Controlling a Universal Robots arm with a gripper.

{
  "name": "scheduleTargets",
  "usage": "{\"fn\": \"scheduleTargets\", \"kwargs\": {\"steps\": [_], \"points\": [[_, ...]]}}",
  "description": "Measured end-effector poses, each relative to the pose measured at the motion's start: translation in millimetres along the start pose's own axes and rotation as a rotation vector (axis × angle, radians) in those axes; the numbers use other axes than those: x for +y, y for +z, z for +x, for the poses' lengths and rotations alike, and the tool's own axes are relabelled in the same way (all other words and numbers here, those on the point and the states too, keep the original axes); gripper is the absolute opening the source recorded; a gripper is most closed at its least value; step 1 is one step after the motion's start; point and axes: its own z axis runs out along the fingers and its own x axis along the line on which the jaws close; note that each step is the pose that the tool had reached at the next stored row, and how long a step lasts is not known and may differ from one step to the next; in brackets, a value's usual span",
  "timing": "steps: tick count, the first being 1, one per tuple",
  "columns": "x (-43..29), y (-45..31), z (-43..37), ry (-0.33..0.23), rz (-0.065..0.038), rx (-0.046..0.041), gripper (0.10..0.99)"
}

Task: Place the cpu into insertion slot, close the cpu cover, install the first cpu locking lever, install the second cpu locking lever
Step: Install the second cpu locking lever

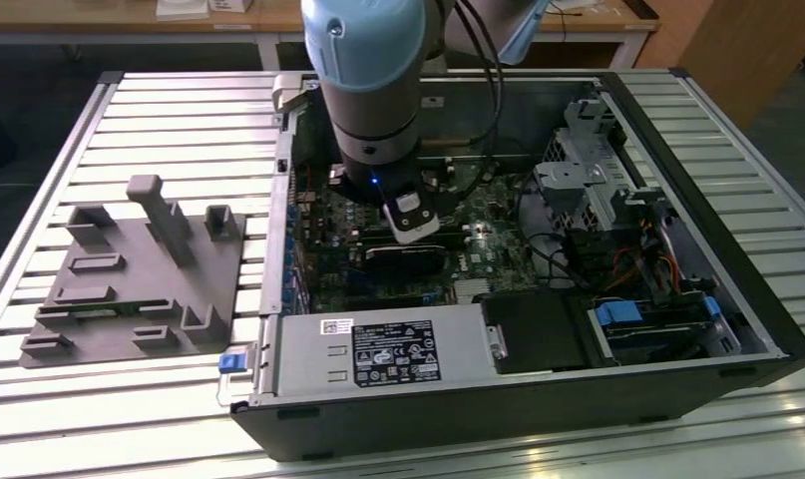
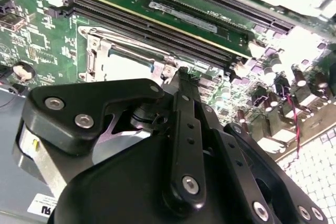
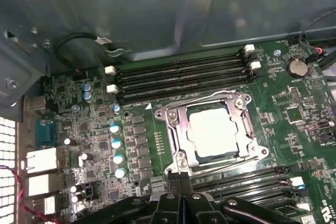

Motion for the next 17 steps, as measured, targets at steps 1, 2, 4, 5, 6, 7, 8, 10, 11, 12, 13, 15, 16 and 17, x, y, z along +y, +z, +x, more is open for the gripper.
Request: {"fn": "scheduleTargets", "kwargs": {"steps": [1, 2, 4, 5, 6, 7, 8, 10, 11, 12, 13, 15, 16, 17], "points": [[0.6, 0.2, -1.1, 0.000, 0.002, -0.0003, 0.106], [1.3, 0.5, -2.3, 0.000, 0.004, -0.0006, 0.106], [3.1, 1.2, -4.5, -0.001, 0.008, -0.0013, 0.106], [4.0, 1.5, -5.4, -0.001, 0.010, -0.0017, 0.106], [4.9, 1.9, -6.5, -0.001, 0.013, -0.0022, 0.106], [5.9, 2.3, -7.5, -0.001, 0.016, -0.0026, 0.106], [7.2, 2.7, -8.2, -0.002, 0.017, -0.0029, 0.106], [10.1, 3.7, -9.2, -0.002, 0.023, -0.0040, 0.106], [11.8, 4.2, -9.7, -0.003, 0.027, -0.0047, 0.106], [13.1, 4.7, -10.4, -0.003, 0.030, -0.0052, 0.106], [14.3, 5.2, -11.1, -0.003, 0.032, -0.0058, 0.106], [16.7, 6.1, -12.6, -0.004, 0.039, -0.0070, 0.106], [18.0, 6.5, -13.3, -0.004, 0.042, -0.0076, 0.106], [19.2, 6.9, -14.1, -0.004, 0.044, -0.0080, 0.106]]}}
